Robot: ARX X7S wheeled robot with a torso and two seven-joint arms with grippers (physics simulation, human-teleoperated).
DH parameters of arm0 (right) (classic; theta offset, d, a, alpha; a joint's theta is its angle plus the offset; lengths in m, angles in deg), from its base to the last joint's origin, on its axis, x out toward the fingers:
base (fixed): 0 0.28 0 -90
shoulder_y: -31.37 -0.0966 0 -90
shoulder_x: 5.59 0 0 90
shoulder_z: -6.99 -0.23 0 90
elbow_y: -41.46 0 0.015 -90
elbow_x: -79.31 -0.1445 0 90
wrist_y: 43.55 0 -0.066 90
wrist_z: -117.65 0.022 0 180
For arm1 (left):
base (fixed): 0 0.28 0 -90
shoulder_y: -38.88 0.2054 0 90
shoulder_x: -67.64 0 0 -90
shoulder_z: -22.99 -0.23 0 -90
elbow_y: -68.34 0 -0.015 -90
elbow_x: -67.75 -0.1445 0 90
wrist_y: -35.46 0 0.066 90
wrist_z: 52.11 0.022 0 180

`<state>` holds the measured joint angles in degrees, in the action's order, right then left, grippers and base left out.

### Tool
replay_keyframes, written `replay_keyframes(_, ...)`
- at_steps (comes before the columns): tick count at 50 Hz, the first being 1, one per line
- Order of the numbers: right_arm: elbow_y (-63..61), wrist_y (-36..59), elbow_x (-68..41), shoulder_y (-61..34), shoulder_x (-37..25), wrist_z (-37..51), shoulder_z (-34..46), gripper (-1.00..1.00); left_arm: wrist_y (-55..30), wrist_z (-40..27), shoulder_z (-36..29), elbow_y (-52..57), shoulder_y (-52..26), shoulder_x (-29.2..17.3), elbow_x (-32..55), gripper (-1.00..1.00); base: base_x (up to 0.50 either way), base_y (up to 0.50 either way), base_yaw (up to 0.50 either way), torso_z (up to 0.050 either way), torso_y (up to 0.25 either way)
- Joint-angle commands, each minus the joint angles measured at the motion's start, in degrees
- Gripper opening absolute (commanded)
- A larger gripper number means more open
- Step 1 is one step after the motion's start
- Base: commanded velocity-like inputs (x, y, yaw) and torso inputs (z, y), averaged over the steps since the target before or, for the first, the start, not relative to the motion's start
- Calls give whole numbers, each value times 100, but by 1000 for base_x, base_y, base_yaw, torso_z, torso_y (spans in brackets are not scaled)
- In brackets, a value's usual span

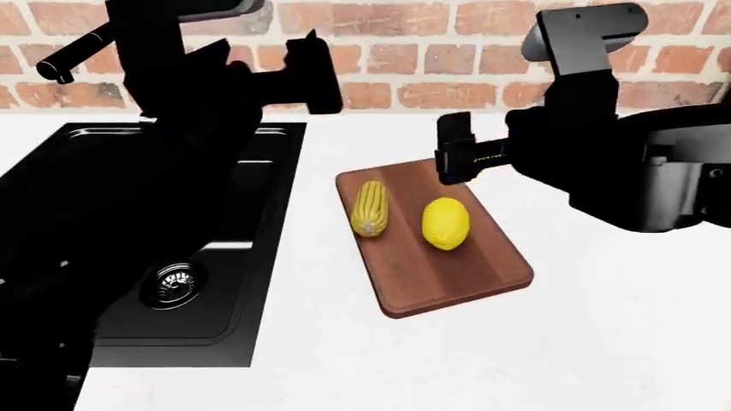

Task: Pick the vegetables from the sink and place them on the cutting board.

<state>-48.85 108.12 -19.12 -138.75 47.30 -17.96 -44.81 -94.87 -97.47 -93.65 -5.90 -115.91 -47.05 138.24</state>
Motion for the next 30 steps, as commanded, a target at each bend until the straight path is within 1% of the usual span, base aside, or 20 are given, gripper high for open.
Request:
replay_keyframes(1,-1287,-532,-313,-151,-523,708,-744,100,-76,-223,142,569,38,-247,243,100,0,0,0,0,0)
replay_keyframes(10,-2734,-1226,-633,404,-1090,1292,-1490,100,-14,-540,370,1595,335,-682,358,100,0,0,0,0,0)
replay_keyframes(17,-3465,-1685,-994,706,-1465,1578,-2020,100,90,-790,636,2212,388,-985,373,100,0,0,0,0,0)
replay_keyframes(30,-4351,-2209,-1659,778,-1894,2001,-2641,100,323,-1134,1158,2698,629,-1440,596,100,0,0,0,0,0)
